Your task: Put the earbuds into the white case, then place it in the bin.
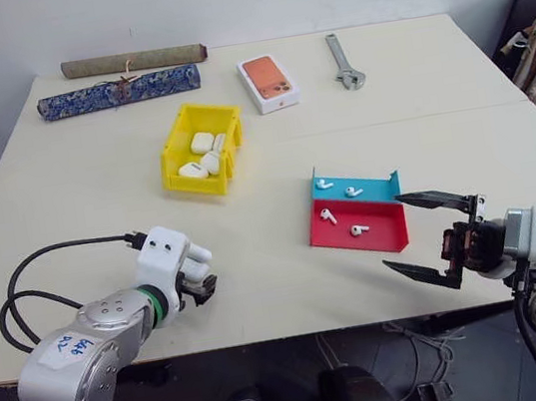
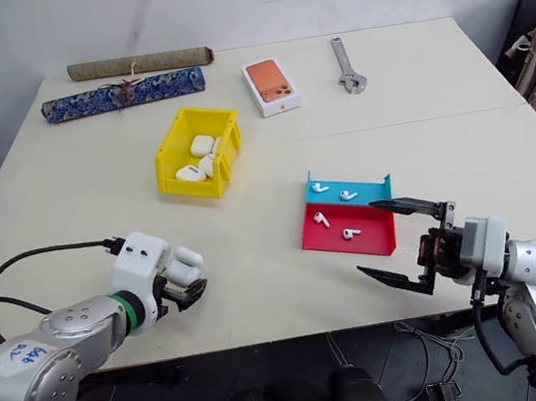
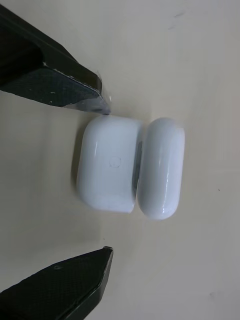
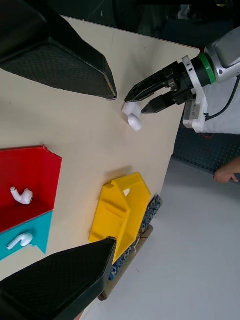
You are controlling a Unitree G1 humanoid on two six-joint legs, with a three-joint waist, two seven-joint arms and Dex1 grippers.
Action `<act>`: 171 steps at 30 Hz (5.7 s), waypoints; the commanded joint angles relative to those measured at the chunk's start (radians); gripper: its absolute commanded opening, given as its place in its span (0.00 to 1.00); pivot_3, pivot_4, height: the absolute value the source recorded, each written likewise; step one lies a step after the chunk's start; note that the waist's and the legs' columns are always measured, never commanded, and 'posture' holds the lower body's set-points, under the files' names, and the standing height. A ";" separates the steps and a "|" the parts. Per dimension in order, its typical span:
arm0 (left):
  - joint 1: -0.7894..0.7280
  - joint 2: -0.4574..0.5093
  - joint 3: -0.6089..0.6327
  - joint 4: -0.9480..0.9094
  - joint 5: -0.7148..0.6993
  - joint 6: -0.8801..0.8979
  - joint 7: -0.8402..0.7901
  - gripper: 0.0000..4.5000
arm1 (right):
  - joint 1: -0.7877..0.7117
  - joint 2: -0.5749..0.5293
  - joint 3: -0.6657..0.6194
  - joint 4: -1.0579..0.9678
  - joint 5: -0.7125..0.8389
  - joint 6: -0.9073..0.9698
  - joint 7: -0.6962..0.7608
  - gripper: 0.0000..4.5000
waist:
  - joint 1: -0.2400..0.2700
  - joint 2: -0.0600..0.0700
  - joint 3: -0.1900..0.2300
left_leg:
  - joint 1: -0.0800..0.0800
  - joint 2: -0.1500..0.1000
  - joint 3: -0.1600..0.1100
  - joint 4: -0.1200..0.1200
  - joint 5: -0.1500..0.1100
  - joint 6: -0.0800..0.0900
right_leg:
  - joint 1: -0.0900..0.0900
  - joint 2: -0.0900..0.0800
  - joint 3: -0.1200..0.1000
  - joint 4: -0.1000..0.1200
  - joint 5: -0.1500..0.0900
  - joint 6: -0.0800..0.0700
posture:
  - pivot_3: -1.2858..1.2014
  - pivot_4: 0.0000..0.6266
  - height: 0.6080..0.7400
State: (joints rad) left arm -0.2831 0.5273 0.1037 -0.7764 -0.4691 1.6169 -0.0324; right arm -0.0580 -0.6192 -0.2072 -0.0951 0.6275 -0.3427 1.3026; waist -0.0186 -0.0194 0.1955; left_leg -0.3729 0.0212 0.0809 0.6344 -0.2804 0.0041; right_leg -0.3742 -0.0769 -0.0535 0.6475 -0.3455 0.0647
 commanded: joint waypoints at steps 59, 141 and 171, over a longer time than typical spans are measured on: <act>0.049 -0.240 -0.076 0.440 -0.192 -1.375 -1.103 0.62 | 0.361 -0.226 -0.344 -0.075 -0.224 0.385 -0.306 1.00 | 0.037 0.002 -0.002 | -0.002 -0.001 0.000 0.001 -0.001 0.006 | 0.002 -0.001 -0.001 -0.006 0.001 0.002 | 0.52 0.24 1.00; 0.145 -0.158 -0.130 0.441 -0.160 -1.506 -1.017 0.62 | -0.671 -0.207 0.601 0.184 -0.705 0.780 -0.025 0.48 | -0.008 0.002 -0.002 | -0.004 0.001 0.006 0.003 -0.003 0.008 | -0.001 -0.002 0.001 -0.007 0.001 0.003 | 0.52 0.24 1.00; 0.146 -0.147 -0.130 0.438 -0.161 -1.507 -1.011 0.62 | -0.634 -0.197 0.586 0.203 -0.701 0.752 -0.035 0.11 | -0.008 0.002 -0.002 | -0.003 0.001 0.005 0.003 -0.003 0.008 | -0.001 -0.002 0.001 -0.007 0.001 0.003 | 0.52 0.24 1.00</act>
State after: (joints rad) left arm -0.1396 0.3730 -0.0284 -0.3020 -0.6206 0.1197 -1.0390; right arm -0.7169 -0.8124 0.3831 0.1057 -0.0602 0.4102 1.2717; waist -0.0271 -0.0177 0.1939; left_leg -0.3763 0.0218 0.0865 0.6377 -0.2836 0.0125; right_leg -0.3749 -0.0787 -0.0523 0.6404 -0.3441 0.0672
